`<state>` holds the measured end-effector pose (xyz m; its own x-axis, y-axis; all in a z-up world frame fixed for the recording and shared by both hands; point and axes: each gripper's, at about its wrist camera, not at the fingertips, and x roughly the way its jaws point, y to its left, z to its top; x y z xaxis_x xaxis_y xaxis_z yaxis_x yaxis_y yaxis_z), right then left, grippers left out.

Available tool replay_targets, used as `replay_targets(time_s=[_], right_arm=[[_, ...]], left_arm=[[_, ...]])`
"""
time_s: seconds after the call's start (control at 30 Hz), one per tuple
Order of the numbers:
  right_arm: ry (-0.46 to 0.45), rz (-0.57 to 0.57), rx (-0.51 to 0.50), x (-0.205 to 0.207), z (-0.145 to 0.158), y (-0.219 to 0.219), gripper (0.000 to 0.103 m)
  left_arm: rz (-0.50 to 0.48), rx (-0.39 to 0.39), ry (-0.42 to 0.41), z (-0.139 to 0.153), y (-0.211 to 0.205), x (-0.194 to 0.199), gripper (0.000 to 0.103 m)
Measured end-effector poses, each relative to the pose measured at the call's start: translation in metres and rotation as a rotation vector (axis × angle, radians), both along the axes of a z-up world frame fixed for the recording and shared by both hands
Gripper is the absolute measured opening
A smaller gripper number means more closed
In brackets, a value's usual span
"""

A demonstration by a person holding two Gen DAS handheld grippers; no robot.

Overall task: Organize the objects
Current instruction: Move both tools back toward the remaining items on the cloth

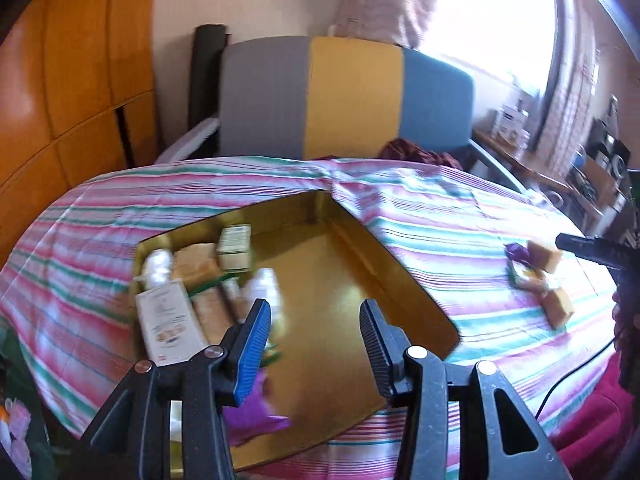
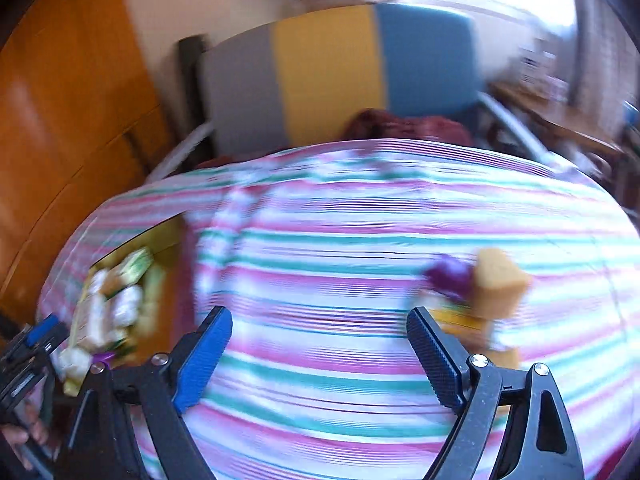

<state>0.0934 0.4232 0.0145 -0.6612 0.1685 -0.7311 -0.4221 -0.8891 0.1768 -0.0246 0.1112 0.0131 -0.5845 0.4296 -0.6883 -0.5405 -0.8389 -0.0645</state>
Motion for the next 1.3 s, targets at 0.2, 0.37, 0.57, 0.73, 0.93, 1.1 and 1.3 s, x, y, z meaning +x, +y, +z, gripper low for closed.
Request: replay_targets(time_s=[0.2,0.37,0.57,0.73,0.93,1.1,1.3], right_arm=[[0.011,-0.231,-0.020,0.043,-0.017,0.065,0.092],[0.040,-0.402,-0.176,0.072,-0.042,0.105,0.092],[0.105,-0.457,-0.238,0.085,-0.040,0.119,0.094],[0.128,-0.459,-0.267,0.086,-0.040,0.121,0.095],[0.171,-0.491,-0.322,0.098,-0.040,0.127,0.095],[0.210,-0.543,-0.397,0.111,-0.045,0.137,0.096],[0.233,-0.586,-0.459,0.121,-0.050,0.144,0.096]], left_arm=[[-0.079,-0.028,-0.021,-0.004,0.039,0.014,0.047],[-0.152,-0.050,-0.043,-0.011,0.072,0.024,0.047],[-0.218,-0.094,-0.063,-0.023,0.105,0.035,0.047],[-0.269,-0.121,-0.078,-0.033,0.127,0.043,0.047],[-0.345,-0.152,-0.116,-0.048,0.158,0.054,0.047],[-0.406,-0.157,-0.163,-0.058,0.183,0.061,0.047],[-0.465,-0.135,-0.227,-0.066,0.213,0.063,0.047]])
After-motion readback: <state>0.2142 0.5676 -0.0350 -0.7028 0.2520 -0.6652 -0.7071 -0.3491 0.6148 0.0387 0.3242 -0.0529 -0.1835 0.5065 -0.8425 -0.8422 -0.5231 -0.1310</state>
